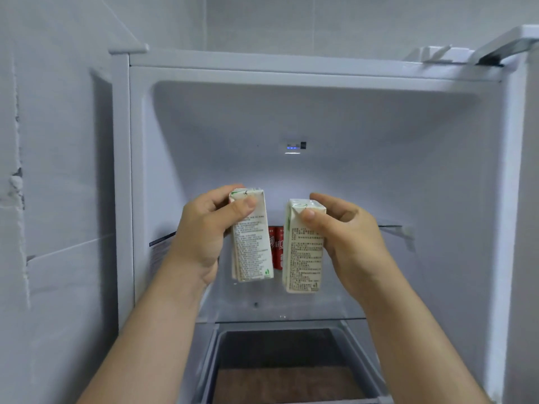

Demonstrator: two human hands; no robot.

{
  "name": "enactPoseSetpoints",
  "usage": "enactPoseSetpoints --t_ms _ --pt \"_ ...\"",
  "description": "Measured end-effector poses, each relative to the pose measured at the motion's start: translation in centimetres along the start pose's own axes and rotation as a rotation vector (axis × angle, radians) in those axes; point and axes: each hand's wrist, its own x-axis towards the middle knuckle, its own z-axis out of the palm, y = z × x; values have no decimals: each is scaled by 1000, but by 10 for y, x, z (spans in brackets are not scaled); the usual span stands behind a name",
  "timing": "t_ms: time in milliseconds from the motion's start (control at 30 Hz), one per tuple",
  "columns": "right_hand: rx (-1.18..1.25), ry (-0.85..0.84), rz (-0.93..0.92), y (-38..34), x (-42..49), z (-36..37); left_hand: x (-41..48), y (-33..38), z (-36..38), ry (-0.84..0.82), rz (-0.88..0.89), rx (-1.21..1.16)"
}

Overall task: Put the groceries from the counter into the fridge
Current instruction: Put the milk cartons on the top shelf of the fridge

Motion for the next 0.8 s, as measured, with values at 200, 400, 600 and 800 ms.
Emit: enactPoseSetpoints --t_ms 200,400,600,800 --pt "12 56 -60 -4 38 -2 30 9 16 5 90 19" --pt "25 69 -111 -16 73 -7 65 11 26 64 88 39" --pt "-54 64 -85 -12 99 -7 91 1 33 59 92 117" --pt "-145 80 -78 2 114 -8 107 -10 34 109 49 155"
